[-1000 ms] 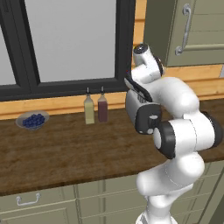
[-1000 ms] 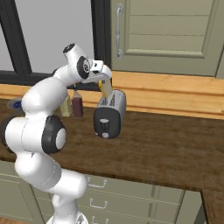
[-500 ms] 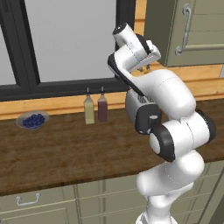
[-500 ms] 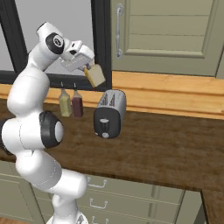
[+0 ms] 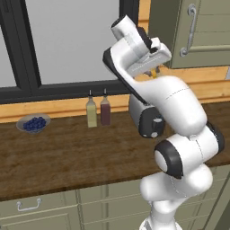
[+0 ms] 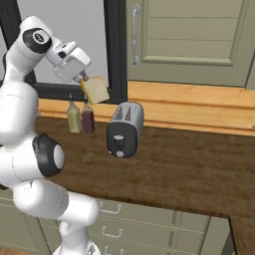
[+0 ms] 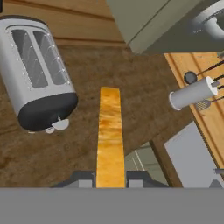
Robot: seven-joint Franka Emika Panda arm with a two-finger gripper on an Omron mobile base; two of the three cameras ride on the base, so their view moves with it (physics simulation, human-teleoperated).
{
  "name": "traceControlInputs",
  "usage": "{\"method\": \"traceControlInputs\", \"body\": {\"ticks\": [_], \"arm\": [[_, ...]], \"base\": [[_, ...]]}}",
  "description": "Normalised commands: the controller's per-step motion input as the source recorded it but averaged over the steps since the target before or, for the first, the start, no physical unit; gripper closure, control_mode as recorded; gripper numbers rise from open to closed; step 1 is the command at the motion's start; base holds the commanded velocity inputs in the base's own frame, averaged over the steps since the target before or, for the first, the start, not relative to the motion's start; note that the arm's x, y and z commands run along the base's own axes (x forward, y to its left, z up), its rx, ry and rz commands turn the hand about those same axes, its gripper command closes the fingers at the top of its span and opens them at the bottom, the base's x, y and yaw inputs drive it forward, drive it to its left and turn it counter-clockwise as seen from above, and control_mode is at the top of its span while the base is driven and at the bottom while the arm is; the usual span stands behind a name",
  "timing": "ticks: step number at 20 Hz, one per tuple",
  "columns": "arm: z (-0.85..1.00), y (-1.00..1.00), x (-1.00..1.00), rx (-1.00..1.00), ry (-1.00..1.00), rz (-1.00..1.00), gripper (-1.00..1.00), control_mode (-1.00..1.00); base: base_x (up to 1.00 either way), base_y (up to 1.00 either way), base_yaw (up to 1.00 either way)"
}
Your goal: Start the toaster. Once the lever pops up, take the bread to the plate on the dining counter.
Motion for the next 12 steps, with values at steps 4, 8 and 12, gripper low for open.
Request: {"method": "traceControlInputs", "body": {"ticks": [4,8,12], "arm": [[-0.08,0.02,-1.0,-0.05,-0.09,-0.01,1.0,-1.0],[-0.16,0.0,-1.0,0.0,-0.27,0.0,1.0,-1.0],[-0.21,0.0,-0.99,0.08,-0.35,0.0,1.0,-1.0]], "base": [[0.0,0.0,0.0],[0.0,0.0,0.0],[0.0,0.0,0.0]]}}
